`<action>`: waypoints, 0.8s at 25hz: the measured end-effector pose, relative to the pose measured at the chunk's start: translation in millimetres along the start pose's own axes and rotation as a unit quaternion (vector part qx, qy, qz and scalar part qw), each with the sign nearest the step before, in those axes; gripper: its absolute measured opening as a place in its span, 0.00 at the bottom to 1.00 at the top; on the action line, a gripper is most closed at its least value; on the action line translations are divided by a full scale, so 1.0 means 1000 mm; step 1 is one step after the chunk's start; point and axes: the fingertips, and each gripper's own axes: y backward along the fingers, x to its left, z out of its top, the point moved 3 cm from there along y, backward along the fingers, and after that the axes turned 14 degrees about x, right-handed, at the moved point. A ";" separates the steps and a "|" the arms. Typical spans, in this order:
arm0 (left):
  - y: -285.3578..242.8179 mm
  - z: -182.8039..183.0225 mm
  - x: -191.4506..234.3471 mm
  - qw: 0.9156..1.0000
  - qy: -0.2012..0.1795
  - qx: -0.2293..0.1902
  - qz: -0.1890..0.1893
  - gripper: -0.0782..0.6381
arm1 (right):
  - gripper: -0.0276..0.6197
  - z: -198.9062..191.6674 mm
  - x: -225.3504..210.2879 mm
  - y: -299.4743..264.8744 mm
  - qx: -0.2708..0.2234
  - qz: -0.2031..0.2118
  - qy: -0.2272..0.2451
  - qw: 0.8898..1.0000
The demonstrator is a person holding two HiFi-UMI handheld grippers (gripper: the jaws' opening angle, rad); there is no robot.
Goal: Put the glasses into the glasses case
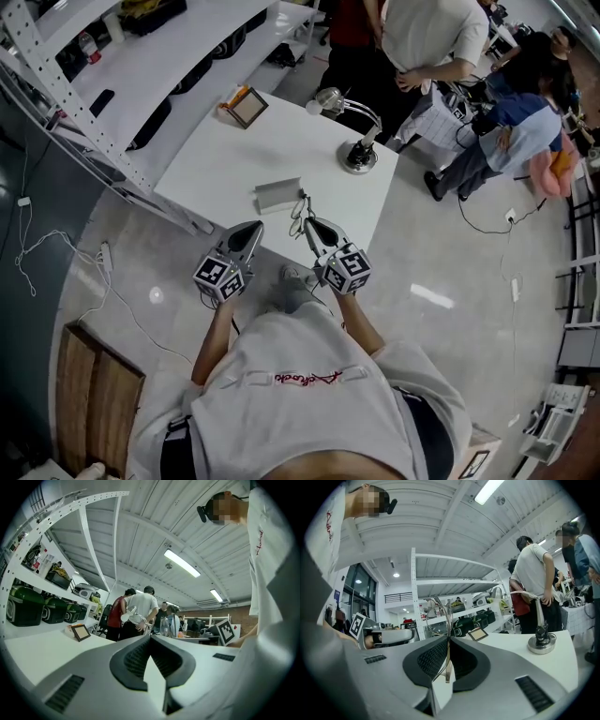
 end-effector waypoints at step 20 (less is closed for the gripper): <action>-0.022 0.011 0.063 0.999 0.018 0.010 0.032 0.13 | 0.06 0.023 -0.041 -0.069 0.008 0.015 -0.009 1.000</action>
